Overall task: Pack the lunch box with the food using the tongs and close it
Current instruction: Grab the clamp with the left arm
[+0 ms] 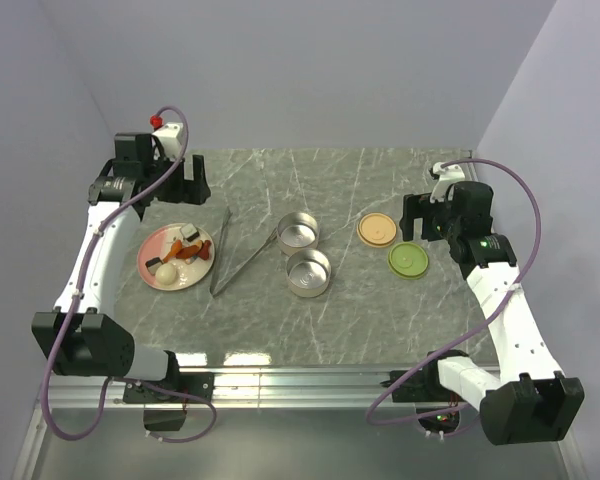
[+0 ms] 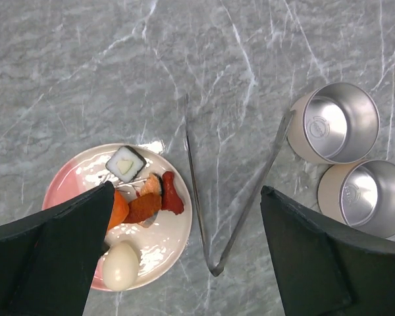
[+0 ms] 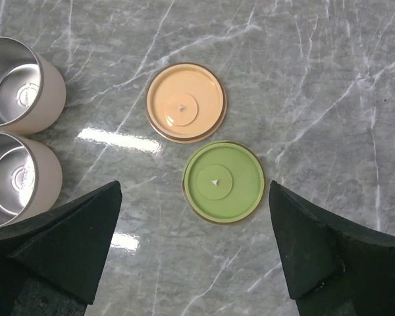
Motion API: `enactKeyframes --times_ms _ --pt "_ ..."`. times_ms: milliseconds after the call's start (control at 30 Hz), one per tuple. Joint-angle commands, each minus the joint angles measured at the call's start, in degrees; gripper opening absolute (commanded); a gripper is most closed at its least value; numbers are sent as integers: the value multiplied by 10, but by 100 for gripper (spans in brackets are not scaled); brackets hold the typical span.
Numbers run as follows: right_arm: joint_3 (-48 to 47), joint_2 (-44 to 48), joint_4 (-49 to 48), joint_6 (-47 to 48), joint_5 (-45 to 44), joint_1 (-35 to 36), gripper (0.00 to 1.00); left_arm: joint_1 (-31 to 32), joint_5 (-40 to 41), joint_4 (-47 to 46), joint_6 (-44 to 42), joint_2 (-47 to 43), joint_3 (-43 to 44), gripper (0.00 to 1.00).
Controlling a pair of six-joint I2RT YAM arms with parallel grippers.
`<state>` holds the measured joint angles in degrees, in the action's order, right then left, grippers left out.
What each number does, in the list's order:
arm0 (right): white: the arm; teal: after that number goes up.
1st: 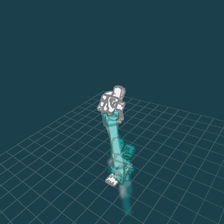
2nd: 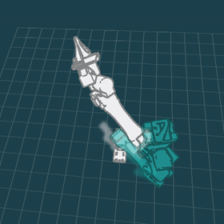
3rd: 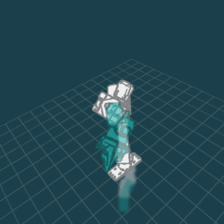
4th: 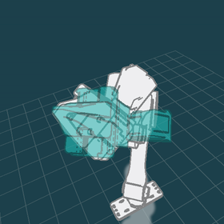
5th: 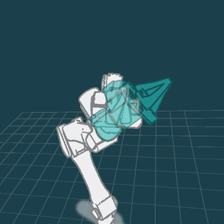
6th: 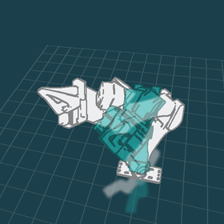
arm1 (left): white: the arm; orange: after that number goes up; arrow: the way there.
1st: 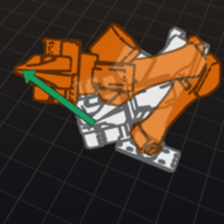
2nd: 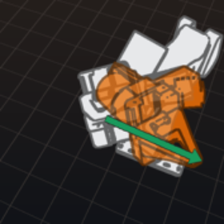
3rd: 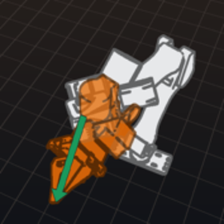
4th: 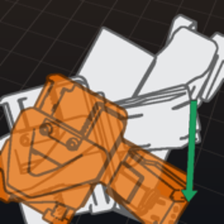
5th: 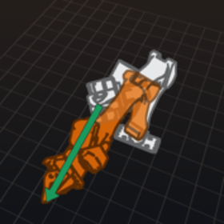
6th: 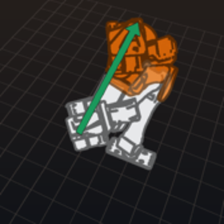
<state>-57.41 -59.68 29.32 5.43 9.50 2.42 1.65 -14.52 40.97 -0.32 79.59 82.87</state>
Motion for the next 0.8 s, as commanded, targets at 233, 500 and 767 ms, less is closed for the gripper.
enactKeyframes --times_ms 233,500,767 --pt "2 6 -6 12 8 -5 100 1 -24 -12 -35 -106 -85 99" --pt "13 4 -6 16 11 -6 100 1 -23 -8 -42 -208 -156 100" --pt "23 -2 -8 16 20 -6 99 1 -74 -9 -98 -308 -255 99"
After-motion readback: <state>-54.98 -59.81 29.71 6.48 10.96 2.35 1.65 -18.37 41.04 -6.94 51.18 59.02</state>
